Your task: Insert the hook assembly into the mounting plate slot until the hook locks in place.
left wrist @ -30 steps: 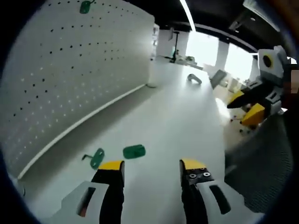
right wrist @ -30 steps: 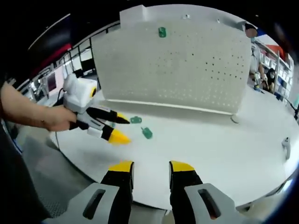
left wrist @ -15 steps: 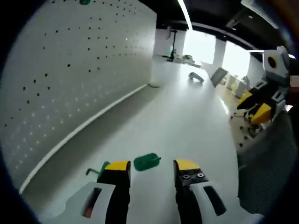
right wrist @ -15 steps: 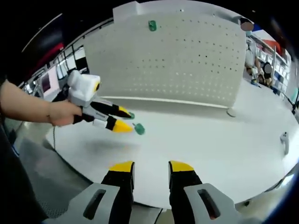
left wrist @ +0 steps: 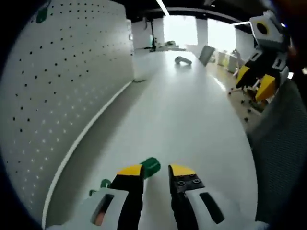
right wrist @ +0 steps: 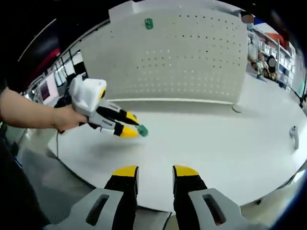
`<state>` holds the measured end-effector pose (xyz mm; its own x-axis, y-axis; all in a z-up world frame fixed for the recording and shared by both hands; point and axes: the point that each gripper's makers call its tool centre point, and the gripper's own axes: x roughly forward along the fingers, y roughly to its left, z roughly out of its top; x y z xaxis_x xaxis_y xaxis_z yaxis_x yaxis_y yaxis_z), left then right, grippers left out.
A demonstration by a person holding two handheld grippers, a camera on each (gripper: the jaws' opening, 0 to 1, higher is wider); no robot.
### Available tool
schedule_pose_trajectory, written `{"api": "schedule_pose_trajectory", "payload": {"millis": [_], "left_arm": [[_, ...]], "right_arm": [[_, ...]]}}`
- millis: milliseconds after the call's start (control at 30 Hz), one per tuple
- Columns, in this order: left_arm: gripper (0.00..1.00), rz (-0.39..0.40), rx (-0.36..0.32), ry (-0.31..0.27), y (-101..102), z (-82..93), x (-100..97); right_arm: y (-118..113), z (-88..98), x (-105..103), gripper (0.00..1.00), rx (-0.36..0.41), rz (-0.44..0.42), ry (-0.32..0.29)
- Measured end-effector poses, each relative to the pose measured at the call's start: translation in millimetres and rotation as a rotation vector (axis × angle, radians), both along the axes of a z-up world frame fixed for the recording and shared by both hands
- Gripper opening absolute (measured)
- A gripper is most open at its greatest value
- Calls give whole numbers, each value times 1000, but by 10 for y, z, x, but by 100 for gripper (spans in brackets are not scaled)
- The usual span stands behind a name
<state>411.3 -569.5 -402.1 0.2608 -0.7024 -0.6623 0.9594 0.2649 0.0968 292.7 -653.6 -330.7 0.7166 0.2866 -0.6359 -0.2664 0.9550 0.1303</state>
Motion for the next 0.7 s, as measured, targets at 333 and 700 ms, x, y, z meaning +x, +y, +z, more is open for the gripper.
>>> {"api": "schedule_pose_trajectory", "payload": {"millis": [333, 700], "left_arm": [[12, -113, 82, -77, -24, -40, 33], [4, -147, 113, -116, -40, 6, -19]], "right_arm": [[54, -50, -44, 27, 19, 12, 24], [120, -70, -61, 26, 28, 23, 35]]}}
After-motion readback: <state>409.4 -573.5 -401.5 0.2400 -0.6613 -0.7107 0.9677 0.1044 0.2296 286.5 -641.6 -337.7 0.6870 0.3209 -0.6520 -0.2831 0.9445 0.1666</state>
